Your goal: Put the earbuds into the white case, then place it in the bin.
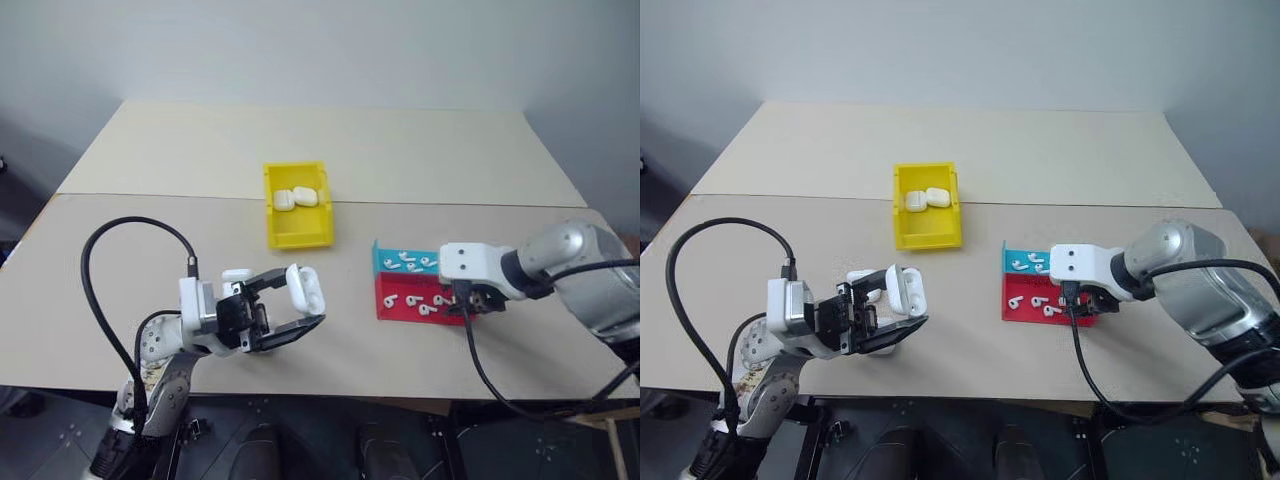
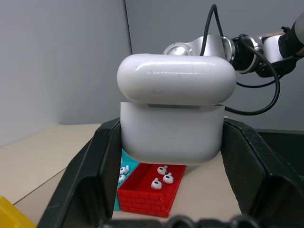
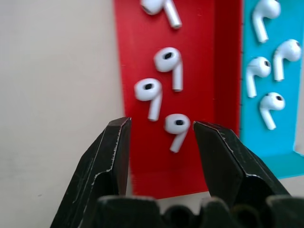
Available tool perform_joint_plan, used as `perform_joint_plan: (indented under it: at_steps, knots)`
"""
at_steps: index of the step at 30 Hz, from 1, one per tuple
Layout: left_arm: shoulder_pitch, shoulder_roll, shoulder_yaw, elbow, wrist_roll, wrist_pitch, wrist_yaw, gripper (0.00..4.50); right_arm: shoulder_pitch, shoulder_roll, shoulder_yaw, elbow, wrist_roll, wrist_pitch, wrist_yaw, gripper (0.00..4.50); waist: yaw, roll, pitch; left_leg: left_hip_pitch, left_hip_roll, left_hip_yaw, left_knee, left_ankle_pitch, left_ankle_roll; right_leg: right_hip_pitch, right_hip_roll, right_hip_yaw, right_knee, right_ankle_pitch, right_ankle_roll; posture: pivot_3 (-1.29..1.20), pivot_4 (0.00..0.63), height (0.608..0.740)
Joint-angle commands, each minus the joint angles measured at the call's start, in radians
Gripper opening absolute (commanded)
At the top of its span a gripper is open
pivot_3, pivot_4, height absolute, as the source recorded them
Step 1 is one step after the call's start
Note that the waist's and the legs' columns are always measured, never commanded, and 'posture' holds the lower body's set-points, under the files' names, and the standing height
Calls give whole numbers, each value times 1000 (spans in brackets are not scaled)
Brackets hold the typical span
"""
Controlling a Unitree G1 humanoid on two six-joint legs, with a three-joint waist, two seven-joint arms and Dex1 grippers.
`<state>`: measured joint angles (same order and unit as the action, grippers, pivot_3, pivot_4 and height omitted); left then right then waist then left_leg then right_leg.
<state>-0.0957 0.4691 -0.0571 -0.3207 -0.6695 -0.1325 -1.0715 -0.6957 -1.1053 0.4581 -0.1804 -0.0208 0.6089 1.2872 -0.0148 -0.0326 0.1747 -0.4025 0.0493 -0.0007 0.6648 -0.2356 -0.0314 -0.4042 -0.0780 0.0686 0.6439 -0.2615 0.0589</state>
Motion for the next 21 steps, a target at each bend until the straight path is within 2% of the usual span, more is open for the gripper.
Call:
perform_joint_plan:
  at_steps: [1, 10, 21]
  knots:
    - [21, -7, 17, -60, 2, -6, 5, 2798, -38, 25, 5, 65, -59, -63, 13, 2533, 0, 0, 0, 0, 0, 0, 0, 0, 0, 0, 0, 0, 0, 0, 0, 0, 150, 740]
    - [38, -12, 22, -85, 14, 10, 33, 2798, -52, 94, 24, 205, -153, -188, 37, 2533, 0, 0, 0, 0, 0, 0, 0, 0, 0, 0, 0, 0, 0, 0, 0, 0, 150, 740]
    - [61, 7, 28, -125, 25, 67, 72, 2798, -51, 128, 6, 237, -180, -216, 70, 2533, 0, 0, 0, 1, 0, 0, 0, 0, 0, 0, 0, 0, 1, 0, 0, 0, 150, 740]
